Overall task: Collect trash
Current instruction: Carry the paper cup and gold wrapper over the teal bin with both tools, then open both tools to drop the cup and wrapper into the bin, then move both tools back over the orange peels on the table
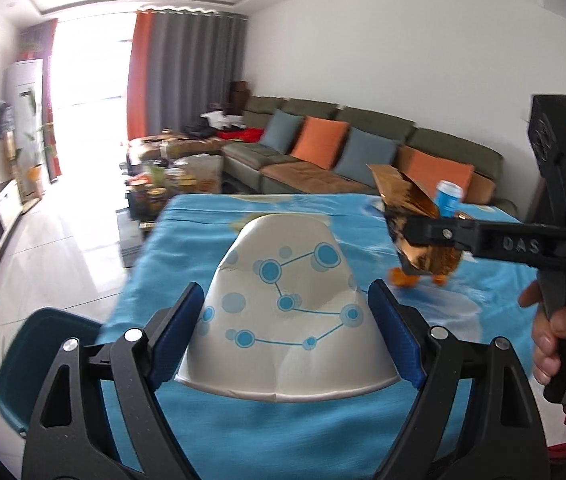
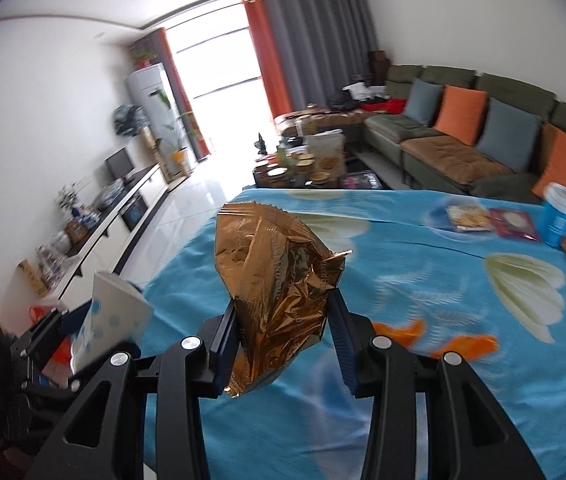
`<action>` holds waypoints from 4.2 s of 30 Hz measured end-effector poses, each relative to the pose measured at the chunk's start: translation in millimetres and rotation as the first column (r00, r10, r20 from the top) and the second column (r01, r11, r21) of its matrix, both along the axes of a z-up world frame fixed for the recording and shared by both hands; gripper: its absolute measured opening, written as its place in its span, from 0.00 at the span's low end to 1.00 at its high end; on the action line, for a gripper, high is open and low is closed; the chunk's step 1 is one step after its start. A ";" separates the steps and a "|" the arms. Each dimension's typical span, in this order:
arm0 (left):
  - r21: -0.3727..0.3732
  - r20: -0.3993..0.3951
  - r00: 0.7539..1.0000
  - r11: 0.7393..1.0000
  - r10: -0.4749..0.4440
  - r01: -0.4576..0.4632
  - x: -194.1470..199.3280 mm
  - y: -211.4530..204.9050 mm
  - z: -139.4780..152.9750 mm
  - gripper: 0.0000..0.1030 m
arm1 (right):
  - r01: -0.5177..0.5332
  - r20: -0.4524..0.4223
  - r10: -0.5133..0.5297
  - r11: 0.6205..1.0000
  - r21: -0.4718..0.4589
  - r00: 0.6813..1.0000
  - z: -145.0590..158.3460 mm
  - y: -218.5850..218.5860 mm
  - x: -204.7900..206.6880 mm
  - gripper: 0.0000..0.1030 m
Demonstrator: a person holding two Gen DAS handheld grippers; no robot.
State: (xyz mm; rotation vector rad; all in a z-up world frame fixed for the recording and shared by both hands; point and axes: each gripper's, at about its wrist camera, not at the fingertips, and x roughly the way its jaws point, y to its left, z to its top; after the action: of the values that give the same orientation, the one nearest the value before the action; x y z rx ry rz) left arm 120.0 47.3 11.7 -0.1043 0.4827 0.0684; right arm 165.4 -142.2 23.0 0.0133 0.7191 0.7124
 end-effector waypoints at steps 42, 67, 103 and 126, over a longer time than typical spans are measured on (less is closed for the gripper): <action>0.012 -0.150 0.859 0.870 0.490 -0.494 -105.3 209.8 -52.8 0.81 | -0.550 -0.114 0.538 0.824 -0.137 0.835 -26.5 273.5 -41.1 0.39; 0.042 -0.293 0.833 0.877 0.469 -0.479 -42.5 240.3 -112.0 0.82 | -0.614 -0.276 0.565 0.776 -0.143 0.778 -69.4 325.9 -27.6 0.62; 0.012 -0.081 0.826 0.829 0.558 -0.559 -91.7 204.0 -22.0 0.94 | -0.416 -0.054 0.416 0.909 0.020 0.908 -6.2 197.2 -22.3 0.93; -0.026 0.052 0.961 0.962 0.271 -0.270 -54.6 59.0 30.3 0.94 | -0.043 0.166 0.041 0.999 0.004 0.985 -3.0 9.1 -38.1 0.93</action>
State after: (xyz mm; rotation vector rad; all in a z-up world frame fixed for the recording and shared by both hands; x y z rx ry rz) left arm 65.5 106.3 42.0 -0.1902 0.4119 0.3287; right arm 127.3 -133.1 20.0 -0.0538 0.5586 0.7474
